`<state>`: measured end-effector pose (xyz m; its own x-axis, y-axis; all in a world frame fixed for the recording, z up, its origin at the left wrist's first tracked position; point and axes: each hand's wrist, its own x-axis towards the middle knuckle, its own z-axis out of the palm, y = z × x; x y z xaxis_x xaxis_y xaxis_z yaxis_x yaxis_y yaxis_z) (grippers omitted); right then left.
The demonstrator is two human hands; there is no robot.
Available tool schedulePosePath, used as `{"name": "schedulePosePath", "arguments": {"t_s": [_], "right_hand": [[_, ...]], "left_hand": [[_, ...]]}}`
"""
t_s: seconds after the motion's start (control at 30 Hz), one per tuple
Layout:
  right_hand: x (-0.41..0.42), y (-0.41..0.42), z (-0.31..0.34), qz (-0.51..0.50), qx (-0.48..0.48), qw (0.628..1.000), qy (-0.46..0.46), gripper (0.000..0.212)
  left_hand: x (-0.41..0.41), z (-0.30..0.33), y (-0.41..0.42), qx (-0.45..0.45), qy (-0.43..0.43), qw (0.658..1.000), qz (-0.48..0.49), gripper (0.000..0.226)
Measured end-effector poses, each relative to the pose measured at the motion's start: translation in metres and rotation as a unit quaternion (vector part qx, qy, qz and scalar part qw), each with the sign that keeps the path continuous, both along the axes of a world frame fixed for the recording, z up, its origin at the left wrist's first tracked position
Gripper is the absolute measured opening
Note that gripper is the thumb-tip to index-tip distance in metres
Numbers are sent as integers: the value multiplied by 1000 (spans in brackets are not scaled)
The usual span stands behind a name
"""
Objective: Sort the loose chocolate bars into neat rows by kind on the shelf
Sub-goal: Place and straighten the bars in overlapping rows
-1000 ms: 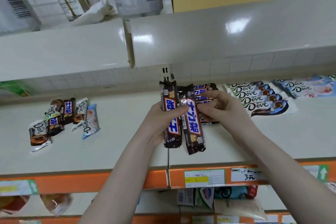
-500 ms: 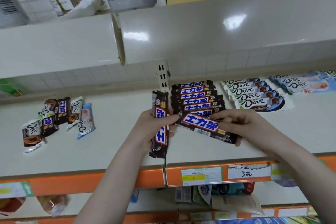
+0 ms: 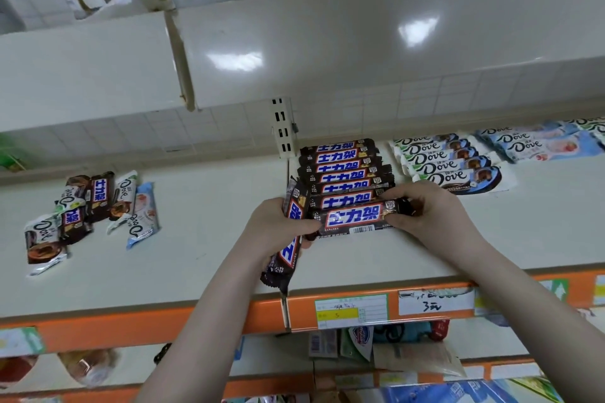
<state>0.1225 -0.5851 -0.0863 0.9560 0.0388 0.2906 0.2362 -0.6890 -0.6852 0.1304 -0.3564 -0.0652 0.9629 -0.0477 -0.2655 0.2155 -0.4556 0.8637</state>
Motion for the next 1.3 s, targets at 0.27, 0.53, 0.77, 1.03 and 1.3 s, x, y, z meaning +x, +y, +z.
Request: {"name": "schedulePosePath", "arguments": {"t_s": [0.27,0.53,0.77,1.03,1.3], "right_hand": [[6,4,-5,-1,-61,998,-36,31],[9,2,-8,-8,-108,992,-57,31],[8,3,-5,22,-98,994,-50,30],[6,4,-2,27,-99,994,-47,29],[-7,14,8,-8,-51,996,-67,28]], "left_hand": [[4,2,-3,57,-35,998,15,24],[1,6,2,50,-54,997,35,16],[-3,14,12,-34,-28,997,69,18],[-4,15,10,-157,25,985,74,16],[-9,24,-1,-400,-24,913,81,10]]}}
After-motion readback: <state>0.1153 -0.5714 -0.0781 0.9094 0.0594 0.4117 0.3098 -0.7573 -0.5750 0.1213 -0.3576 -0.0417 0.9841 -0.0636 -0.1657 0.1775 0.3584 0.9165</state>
